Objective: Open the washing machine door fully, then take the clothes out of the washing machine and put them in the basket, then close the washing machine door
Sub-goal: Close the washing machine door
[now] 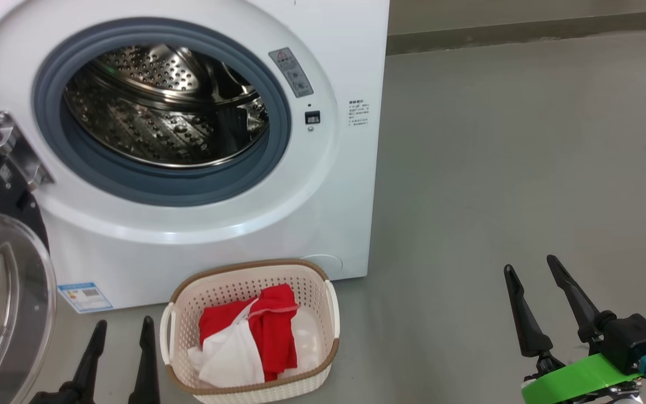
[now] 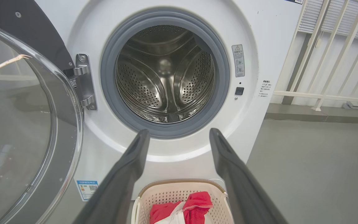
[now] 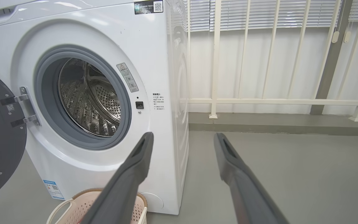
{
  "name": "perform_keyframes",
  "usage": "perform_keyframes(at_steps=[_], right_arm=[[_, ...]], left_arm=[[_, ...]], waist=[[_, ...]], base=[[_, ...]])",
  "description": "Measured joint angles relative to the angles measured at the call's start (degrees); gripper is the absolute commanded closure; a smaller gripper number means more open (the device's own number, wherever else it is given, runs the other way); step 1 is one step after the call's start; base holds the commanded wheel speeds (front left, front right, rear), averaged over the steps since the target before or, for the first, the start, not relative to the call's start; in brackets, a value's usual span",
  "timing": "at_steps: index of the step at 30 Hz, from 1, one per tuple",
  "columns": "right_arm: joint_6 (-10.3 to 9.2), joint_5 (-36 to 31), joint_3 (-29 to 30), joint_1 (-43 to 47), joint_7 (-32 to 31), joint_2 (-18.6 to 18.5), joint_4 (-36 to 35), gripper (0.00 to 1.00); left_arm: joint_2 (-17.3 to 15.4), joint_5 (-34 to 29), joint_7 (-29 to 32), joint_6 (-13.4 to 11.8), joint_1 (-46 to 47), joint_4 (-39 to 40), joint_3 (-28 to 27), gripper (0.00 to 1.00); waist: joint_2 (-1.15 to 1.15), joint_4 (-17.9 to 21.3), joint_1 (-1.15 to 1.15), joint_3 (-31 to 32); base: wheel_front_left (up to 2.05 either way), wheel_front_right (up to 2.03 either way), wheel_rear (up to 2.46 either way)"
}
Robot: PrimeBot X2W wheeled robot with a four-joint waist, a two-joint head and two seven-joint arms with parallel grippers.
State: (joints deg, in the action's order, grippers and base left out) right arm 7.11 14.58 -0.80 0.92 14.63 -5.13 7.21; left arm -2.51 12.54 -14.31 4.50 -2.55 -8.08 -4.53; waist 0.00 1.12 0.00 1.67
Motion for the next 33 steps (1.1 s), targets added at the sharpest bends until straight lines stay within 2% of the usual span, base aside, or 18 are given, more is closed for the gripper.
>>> perform_keyframes(at_steps=[7,21,26,33], right_arm=[[0.00,0.0,0.0,0.0,0.0,0.0,0.0,0.00],[0.00,0.0,0.0,0.0,0.0,0.0,0.0,0.00],[0.00,0.0,-0.2,0.0,0.0,-0.1,0.0,0.00],[0.00,0.0,-0.6,0.0,0.0,-0.4,0.0,0.00]], left_arm=[[-0.2,0.0,0.0,0.0,0.0,0.2,-0.1,0.00],[-0.2,-0.5,0.0,-0.1,0.0,0.4,-0.2,0.00],[-0.1,0.2,0.0,-0.2,0.0,1.3,-0.2,0.00],[-0.1,0.1,0.0,-1.7,-0.1,2.6,0.1,0.00]], waist=[[0.00,-0.4,0.00,0.0],[0.00,-1.2,0.00,0.2],[0.00,-2.6,0.00,0.4],[0.00,-5.7,0.00,0.4]], base=[[-0.62,0.62,0.00],[-0.01,0.01,0.00],[0.00,0.00,0.00],[0.00,0.00,0.00]])
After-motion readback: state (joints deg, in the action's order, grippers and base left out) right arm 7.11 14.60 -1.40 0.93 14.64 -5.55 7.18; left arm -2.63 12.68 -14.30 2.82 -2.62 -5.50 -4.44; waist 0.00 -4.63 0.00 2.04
